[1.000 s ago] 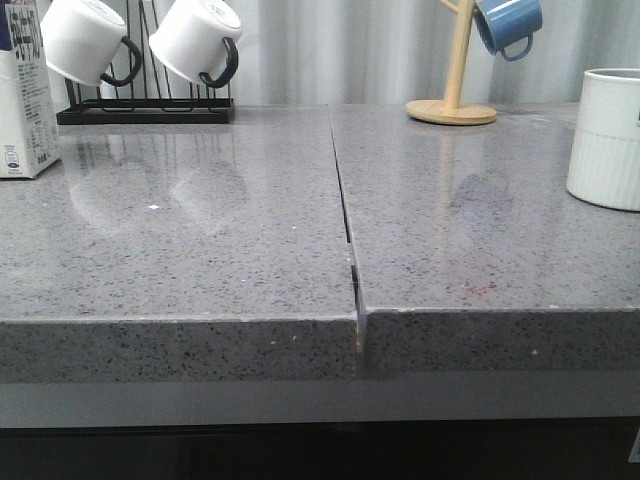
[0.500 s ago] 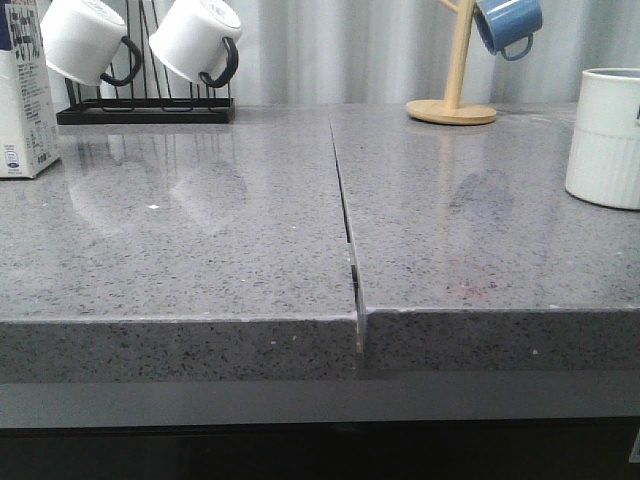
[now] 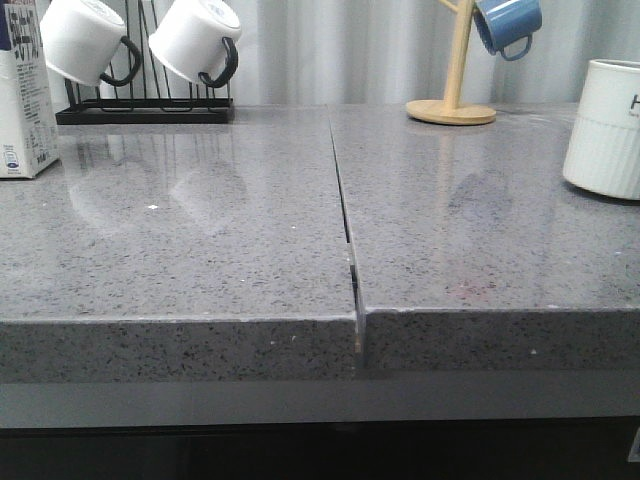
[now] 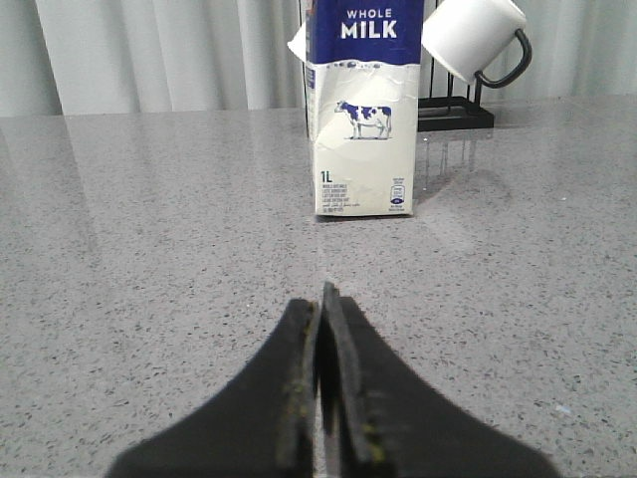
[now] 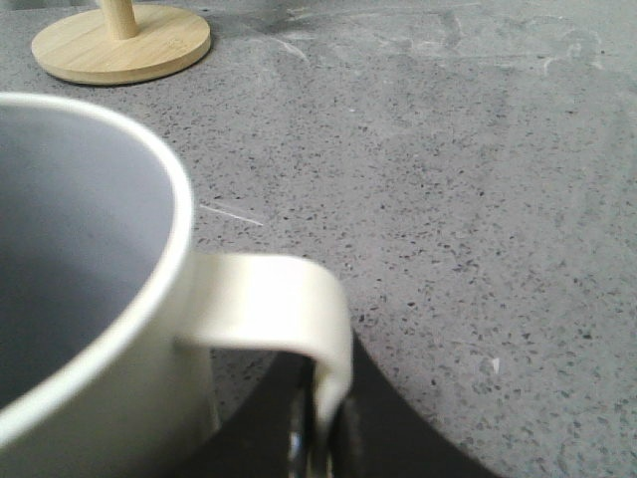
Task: Place milk next to cup
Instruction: 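Grasp the white HOME mug by its handle with the right gripper and lift, then carry the mug toward the table center and lower it down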
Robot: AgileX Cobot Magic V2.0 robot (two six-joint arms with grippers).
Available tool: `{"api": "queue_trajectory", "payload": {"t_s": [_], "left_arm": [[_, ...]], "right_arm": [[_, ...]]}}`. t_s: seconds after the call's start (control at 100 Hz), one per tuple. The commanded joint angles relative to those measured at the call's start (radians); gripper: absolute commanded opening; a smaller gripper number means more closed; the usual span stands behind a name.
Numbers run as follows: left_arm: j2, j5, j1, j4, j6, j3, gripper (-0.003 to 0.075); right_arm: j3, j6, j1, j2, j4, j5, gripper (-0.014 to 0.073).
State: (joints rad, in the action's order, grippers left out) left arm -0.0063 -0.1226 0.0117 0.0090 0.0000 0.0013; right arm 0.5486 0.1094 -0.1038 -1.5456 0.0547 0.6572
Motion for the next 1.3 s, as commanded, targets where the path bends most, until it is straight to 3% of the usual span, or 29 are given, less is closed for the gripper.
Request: {"api": "queue_trajectory", "payload": {"t_s": [0.0,0.44,0.76,1.11,1.29], "left_arm": [[-0.031,0.082,-0.001,-0.009,-0.008,0.043,-0.0021],[-0.031,0.082,-0.001,-0.009,-0.008,0.043,-0.0021],[-0.031,0.082,-0.001,-0.009,-0.008,0.043,-0.0021],[-0.031,0.082,-0.001,-0.009,-0.008,0.043,-0.0021],[-0.031,0.082,-0.001,-0.009,-0.008,0.043,-0.0021]], "right_arm": [[0.027,-0.002,0.021,0.058,0.005,0.075,-0.0069],[0.113,-0.008,0.3,0.15,-0.07,-0.057,-0.0064],[0.266,-0.008,0.458,0.01,-0.072,-0.07,-0.0061],[0.352,-0.008,0.53,-0.129,-0.072,-0.063,-0.0052],[0.352,-0.008,0.53,-0.141,-0.072,-0.063,-0.0002]]}}
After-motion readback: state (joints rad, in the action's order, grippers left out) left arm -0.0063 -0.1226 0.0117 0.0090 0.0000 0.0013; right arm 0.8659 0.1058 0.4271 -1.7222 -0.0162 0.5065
